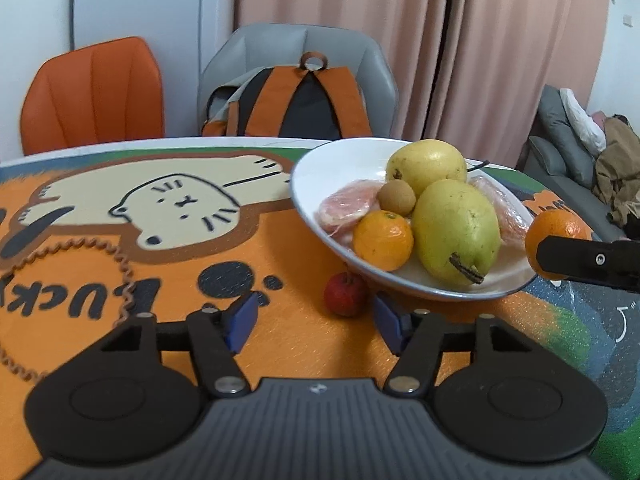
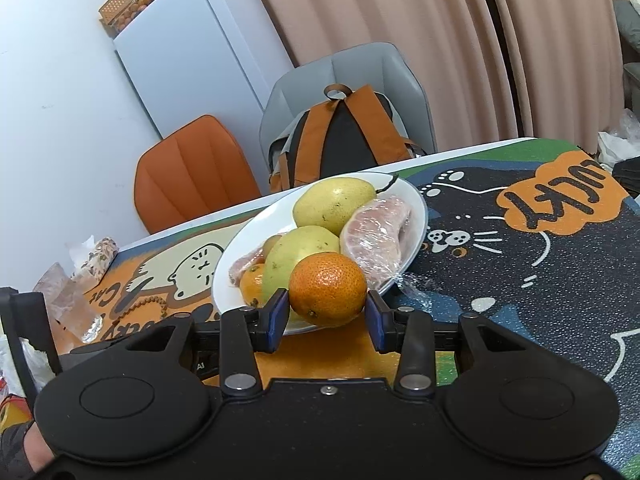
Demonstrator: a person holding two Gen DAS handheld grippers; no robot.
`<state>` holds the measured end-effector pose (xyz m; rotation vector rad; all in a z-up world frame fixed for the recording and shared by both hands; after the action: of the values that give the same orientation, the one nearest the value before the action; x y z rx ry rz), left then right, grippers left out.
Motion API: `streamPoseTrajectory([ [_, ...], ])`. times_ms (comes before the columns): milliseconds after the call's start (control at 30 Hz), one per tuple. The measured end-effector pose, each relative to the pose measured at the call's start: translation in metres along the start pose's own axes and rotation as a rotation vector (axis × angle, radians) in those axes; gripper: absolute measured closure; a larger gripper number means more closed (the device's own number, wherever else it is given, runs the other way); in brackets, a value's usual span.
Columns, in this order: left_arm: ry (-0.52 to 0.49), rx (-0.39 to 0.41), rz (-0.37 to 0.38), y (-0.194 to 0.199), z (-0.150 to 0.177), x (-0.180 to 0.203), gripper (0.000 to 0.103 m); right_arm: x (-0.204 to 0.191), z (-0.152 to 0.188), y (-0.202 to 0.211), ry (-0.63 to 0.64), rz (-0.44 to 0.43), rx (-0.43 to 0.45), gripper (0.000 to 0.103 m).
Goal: Organize fruits
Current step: 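Grasp the mandarin with the right gripper while the left gripper grasps the small red fruit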
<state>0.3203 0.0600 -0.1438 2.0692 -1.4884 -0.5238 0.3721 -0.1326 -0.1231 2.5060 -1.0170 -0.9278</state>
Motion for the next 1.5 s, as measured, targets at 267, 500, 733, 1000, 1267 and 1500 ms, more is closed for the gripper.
streamPoseTrajectory([
  [267, -0.059, 0.029, -0.026, -0.005, -0.001, 0.011, 0.059, 0.004, -0.001, 0.002, 0.005, 0.014, 0.003, 0.064],
  [500, -0.071, 0.029, 0.011, -0.003, -0.001, 0.014, 0.08, 0.005, -0.001, 0.003, -0.001, 0.019, 0.001, 0.064],
  [733, -0.062, 0.055, 0.018, 0.014, -0.005, 0.008, 0.081, 0.005, -0.002, 0.004, -0.002, 0.024, 0.009, 0.064],
  [1000, -0.044, 0.075, 0.021, 0.036, -0.014, 0.002, 0.081, 0.008, -0.005, 0.006, -0.016, 0.028, 0.026, 0.064],
  [1267, -0.02, 0.115, 0.024, 0.054, -0.032, -0.004, 0.081, 0.0, -0.015, 0.008, 0.0, 0.036, 0.032, 0.064],
  [1500, 0.011, 0.134, 0.029, 0.06, -0.043, -0.013, 0.081, -0.016, -0.031, 0.007, 0.054, 0.035, 0.031, 0.064],
])
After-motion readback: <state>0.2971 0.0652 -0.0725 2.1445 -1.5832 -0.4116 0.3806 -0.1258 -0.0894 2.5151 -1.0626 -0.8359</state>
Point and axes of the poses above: each gripper's, at about its wrist camera, not at the fingertips, and y roughly against the way its jaws point, x to its right, z to its underside, the point moved 5 cm from there along -y, roughly the way its jaws point, and after that the axes turned 7 degrees about -z, right-handed, at the moved point
